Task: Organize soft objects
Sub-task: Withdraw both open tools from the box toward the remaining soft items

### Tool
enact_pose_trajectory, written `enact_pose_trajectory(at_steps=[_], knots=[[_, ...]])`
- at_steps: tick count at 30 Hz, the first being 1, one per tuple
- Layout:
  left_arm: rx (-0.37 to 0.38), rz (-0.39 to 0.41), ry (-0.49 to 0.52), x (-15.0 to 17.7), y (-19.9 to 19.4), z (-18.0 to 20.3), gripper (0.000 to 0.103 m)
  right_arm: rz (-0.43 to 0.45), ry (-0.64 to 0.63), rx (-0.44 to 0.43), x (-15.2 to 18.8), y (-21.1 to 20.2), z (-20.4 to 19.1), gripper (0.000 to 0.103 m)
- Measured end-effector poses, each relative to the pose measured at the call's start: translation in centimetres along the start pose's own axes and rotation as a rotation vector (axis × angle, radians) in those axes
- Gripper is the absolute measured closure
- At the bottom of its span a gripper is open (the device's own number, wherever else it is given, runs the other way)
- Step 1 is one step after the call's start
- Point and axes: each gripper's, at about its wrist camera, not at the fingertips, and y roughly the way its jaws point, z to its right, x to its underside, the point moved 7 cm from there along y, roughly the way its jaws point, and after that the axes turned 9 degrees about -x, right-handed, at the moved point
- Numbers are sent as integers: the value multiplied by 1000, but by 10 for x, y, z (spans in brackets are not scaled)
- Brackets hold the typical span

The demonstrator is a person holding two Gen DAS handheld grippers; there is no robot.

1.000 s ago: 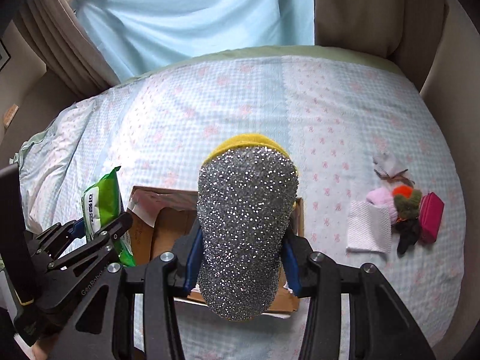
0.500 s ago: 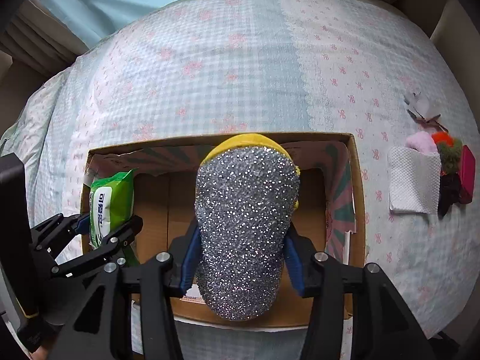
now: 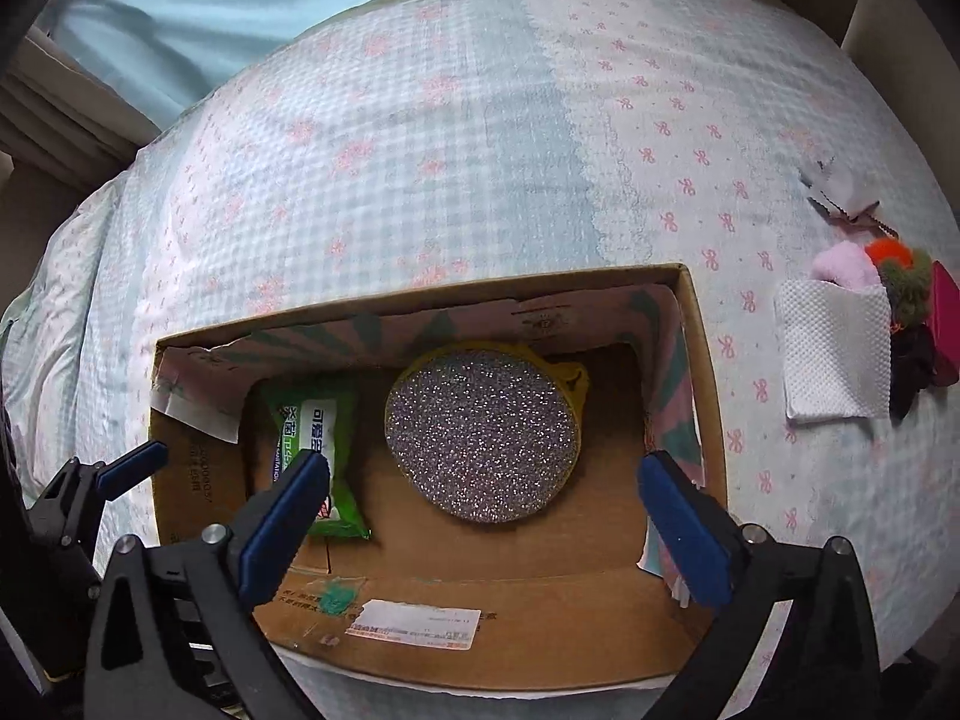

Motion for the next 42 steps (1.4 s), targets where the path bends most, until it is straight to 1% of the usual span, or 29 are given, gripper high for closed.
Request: enact_pose_trajectory(at_steps=[3, 7, 13, 18, 21, 24, 29, 33, 35, 37, 39, 42], knots=[[-4, 12, 0, 3, -6, -1, 0, 7, -3, 14, 4, -3, 1, 0], [-1, 25, -22, 6, -18, -6, 0, 23, 9, 13, 9, -11, 1, 0], [-12, 47, -75, 10, -53, -19, 0, 40, -13, 24, 17, -33, -7, 0], [19, 86, -141, 9, -93, -27, 0, 81, -58, 37, 19, -76, -21, 0], [14, 119, -158, 4, -117, -25, 0, 120, -107, 43, 20, -111, -28, 0], [14, 158, -176, -3, -143, -18, 0, 157, -148, 67, 22, -149, -26, 0], [6, 216, -191, -17, -183, 13, 0, 228, -158, 105, 21, -209, 0, 0], [-34, 270, -204, -29, -209, 50, 0, 297, -141, 102, 20, -256, 37, 0], [-55, 276, -211, -36, -219, 74, 0, 315, -145, 100, 16, -275, 59, 0], [-61, 285, -219, -42, -227, 99, 0, 336, -164, 93, 10, -291, 82, 0], [-51, 290, -223, -51, -230, 127, 0, 345, -188, 97, 3, -303, 105, 0], [-22, 273, -240, -65, -225, 168, 0, 361, -210, 88, -12, -316, 143, 0]])
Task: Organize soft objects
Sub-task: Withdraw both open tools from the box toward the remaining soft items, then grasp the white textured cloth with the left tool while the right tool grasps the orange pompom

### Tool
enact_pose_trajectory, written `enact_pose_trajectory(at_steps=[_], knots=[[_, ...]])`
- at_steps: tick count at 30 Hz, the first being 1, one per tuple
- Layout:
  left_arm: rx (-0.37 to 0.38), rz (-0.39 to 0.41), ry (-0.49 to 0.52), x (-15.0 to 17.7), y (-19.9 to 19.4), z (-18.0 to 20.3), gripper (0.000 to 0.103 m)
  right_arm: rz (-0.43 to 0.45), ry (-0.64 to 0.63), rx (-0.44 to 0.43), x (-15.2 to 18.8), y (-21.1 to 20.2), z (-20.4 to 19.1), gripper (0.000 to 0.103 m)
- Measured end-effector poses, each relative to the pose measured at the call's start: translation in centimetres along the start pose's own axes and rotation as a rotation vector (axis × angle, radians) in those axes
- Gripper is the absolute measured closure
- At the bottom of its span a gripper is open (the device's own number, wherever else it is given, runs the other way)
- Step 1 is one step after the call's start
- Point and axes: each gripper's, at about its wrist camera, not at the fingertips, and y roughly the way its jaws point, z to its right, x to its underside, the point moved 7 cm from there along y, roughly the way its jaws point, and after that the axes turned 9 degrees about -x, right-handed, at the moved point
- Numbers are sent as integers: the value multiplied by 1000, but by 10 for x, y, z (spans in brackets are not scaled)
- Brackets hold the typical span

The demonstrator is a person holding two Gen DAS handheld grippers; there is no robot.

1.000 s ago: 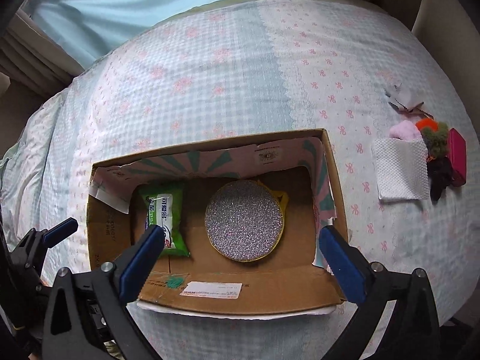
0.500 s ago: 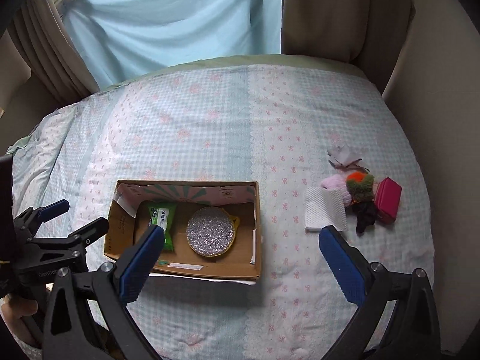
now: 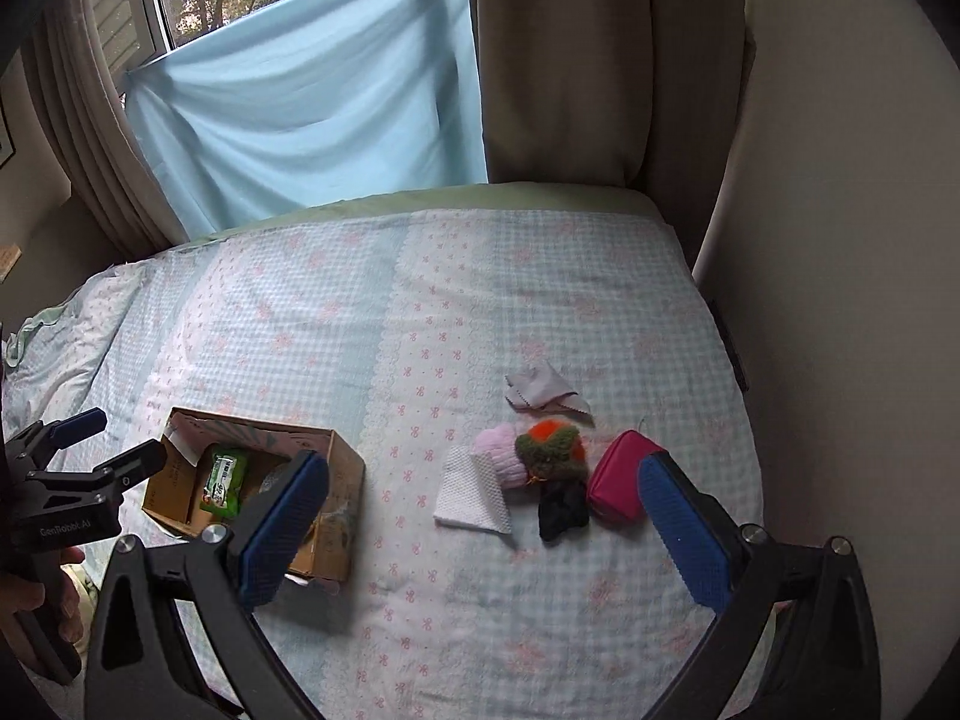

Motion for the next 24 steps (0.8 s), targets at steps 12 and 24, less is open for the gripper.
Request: enact_pose_trajectory(at_steps=[12, 24], knots=[[115, -120, 28, 21, 83, 126, 0, -53, -35, -73, -22, 60, 107, 0], [247, -272, -38, 58, 206, 168, 0, -199, -91, -228, 1, 171, 131, 0]])
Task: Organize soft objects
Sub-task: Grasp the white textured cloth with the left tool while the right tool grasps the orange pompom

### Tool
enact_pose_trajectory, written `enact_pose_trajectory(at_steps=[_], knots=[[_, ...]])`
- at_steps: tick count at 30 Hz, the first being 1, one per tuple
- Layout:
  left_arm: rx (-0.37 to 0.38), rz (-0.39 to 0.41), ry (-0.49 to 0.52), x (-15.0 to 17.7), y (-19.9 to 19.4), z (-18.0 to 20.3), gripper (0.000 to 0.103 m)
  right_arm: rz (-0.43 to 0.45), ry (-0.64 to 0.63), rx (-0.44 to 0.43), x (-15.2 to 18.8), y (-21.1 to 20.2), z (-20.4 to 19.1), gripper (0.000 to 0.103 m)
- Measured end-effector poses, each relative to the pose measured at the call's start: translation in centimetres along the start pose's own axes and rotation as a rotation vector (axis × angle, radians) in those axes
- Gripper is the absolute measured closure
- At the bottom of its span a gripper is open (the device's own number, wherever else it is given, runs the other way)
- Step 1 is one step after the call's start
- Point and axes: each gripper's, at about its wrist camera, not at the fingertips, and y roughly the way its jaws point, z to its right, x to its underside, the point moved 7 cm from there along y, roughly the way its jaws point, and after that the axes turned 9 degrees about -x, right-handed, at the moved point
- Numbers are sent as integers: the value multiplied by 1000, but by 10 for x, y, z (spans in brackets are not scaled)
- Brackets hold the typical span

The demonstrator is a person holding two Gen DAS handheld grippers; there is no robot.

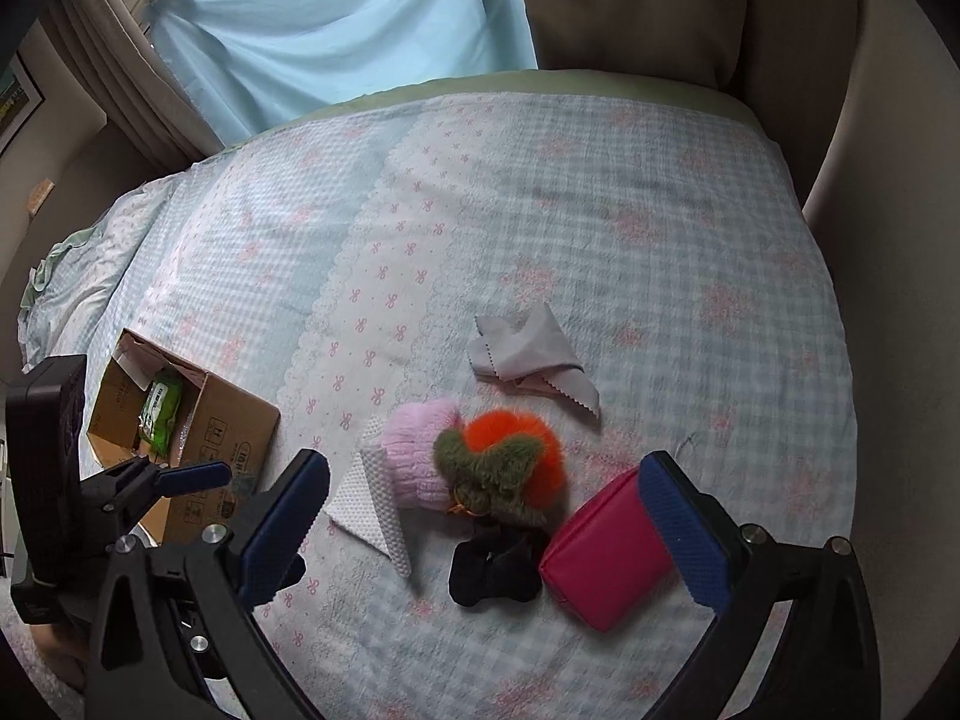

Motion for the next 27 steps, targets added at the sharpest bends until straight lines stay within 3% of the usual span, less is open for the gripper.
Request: enact_pose_trajectory(at_steps=[7, 11, 20, 23, 27], knots=[[37, -58, -52, 6, 62, -6, 0, -83, 24, -78, 9, 65, 28, 2], [54, -82, -69, 10, 89, -7, 0, -120, 70, -112, 14, 94, 40, 10], [21, -61, 10, 11, 95, 2, 1, -192, -5, -163, 22, 129, 55, 23], [5, -57, 0, 7, 96, 2, 10, -224, -83, -178, 23, 135, 50, 29], [-31, -52, 13, 4, 94, -4, 36, -243, -151, -174, 26, 140, 45, 40]])
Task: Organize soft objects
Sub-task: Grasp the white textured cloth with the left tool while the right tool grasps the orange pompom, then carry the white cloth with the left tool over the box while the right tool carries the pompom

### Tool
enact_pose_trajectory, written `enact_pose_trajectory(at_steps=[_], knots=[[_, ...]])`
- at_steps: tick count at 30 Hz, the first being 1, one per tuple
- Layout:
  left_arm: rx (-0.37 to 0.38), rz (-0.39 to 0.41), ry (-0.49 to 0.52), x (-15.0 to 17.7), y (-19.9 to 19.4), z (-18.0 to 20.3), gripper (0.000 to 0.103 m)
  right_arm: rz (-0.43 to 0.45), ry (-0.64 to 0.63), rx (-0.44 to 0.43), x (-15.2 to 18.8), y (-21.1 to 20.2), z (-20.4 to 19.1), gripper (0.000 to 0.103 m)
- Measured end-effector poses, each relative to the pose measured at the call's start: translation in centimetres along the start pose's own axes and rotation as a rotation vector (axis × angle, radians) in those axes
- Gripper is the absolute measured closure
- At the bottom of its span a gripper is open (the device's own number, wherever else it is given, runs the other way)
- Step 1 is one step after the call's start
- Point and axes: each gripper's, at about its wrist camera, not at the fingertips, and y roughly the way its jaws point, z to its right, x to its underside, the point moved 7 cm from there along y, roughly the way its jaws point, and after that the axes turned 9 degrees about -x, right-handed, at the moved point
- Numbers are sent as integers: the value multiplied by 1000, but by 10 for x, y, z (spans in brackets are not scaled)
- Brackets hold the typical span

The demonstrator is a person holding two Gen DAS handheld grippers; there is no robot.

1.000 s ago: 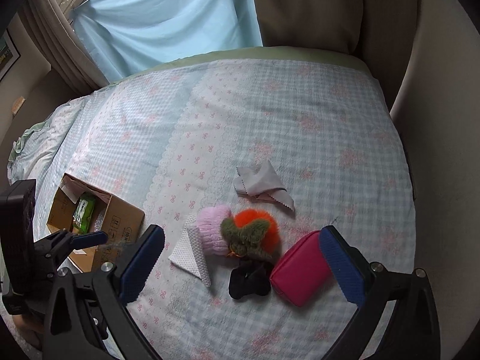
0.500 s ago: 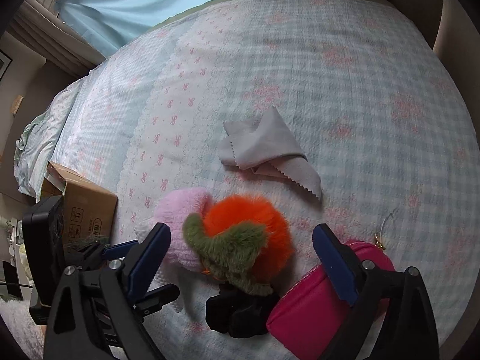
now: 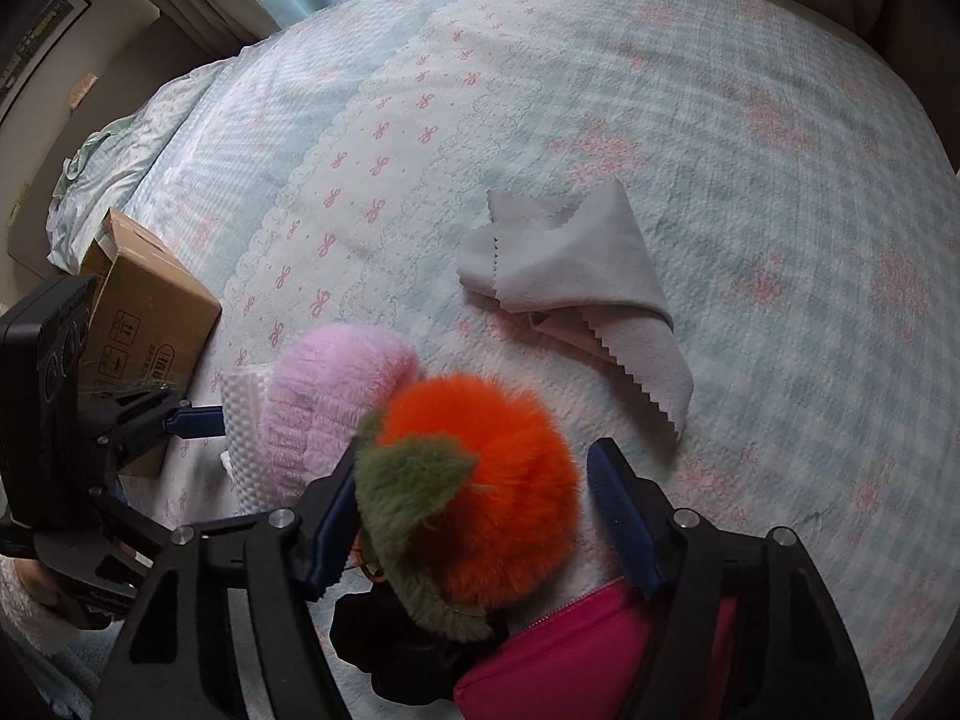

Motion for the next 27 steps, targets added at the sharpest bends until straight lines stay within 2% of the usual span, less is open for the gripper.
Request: enact_pose_trajectory(at_steps=[4, 6, 8, 9, 12, 16, 27], knots=[[-21, 1, 20, -1, 0, -3, 51, -8, -36, 8, 3, 3, -6, 49], [-31, 1, 39, -3, -1, -4, 55, -13, -49, 11, 4, 5, -9, 56], [-22, 3, 51, -7, -4, -2, 64, -20, -63, 16, 6, 6, -13, 59], [-12, 2, 56, -10, -3, 1, 73, -23, -70, 20, 6, 7, -16, 61], [-16, 5, 76, -17, -1, 8, 79, -25, -79, 35, 7, 10, -20, 64], [-16, 15, 73, -16, -5, 4, 85, -15, -83, 56, 7, 9, -22, 66], [-15, 69, 30, -26, -31, -10, 87, 42, -44, 89, 2, -3, -27, 66]])
